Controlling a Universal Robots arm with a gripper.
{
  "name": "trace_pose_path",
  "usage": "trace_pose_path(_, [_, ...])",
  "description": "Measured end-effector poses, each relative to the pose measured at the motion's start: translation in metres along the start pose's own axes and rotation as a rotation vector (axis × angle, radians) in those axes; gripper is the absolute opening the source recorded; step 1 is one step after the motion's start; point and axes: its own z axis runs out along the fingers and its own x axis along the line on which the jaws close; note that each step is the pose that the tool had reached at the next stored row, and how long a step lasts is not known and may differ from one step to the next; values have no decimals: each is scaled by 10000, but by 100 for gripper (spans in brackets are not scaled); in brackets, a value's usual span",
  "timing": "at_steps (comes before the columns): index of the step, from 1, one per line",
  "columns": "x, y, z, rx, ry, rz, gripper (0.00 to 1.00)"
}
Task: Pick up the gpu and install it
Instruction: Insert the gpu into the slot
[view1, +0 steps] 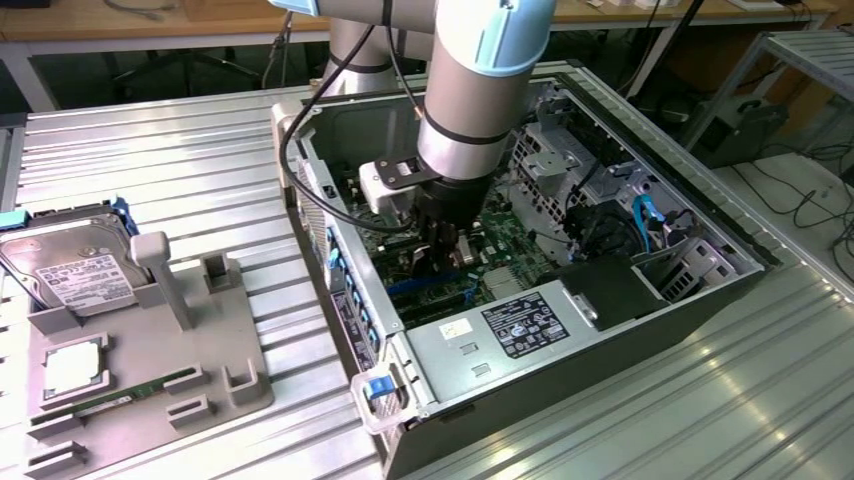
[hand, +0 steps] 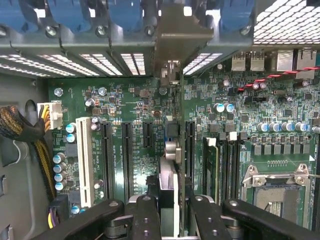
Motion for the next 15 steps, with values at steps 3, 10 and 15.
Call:
trace_pose_path(3, [0, 0, 0, 0, 0, -1, 28])
trace_pose_path(10, [-1, -13, -1, -26, -1, 1, 28])
trace_pose_path(15, [-1, -36, 1, -32, -1, 1, 28])
